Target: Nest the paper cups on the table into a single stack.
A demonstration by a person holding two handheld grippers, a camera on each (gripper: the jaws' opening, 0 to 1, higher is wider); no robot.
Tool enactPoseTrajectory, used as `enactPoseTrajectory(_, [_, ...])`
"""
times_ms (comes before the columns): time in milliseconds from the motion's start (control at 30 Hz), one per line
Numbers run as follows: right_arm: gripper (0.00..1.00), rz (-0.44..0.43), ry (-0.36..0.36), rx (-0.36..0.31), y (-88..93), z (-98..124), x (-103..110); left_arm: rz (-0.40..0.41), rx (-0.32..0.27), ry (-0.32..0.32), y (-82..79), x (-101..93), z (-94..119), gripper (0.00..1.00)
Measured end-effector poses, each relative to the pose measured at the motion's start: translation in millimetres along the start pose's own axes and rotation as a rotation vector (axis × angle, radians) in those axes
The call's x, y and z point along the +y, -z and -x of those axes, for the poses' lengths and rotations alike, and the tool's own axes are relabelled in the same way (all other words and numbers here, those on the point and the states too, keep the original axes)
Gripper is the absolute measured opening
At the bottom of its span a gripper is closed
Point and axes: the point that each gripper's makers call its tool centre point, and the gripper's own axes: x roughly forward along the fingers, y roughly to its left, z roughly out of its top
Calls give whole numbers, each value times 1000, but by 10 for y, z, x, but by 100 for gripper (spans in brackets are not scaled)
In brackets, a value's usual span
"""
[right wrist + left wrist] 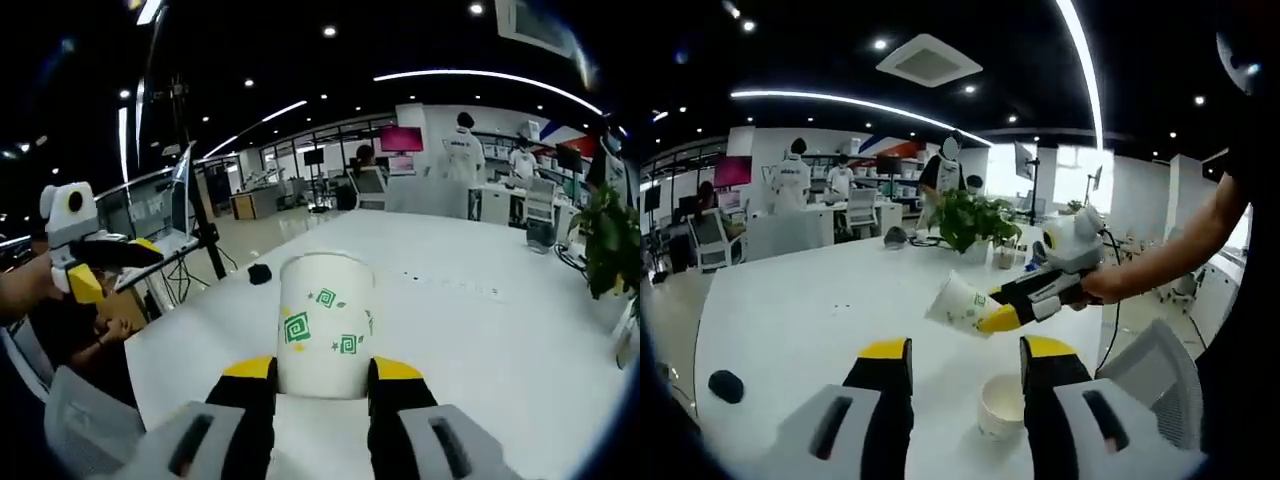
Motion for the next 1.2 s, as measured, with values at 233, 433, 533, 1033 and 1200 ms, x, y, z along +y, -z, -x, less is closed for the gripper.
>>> enactPoseTrajectory(233, [34,28,-22,-33,2,204,248,-47,-10,91,-177,-133,-94,34])
enactPoseTrajectory(433, [34,78,-81,-70,-15,413,481,-102,13,157,-211,-255,-171,28])
enactPoseTrajectory(533, [34,84,-88,-73,-15,437,512,-107,18,209,-241,-300,-210,25])
enactPoseTrajectory(1033, [34,211,-140,-101,-53,540,842,-170,99,392,-92,-591,-238,17])
enactPoseTrajectory(1200, [35,245,-155,-111,-52,558,904,-188,116,429,-68,-633,-215,10])
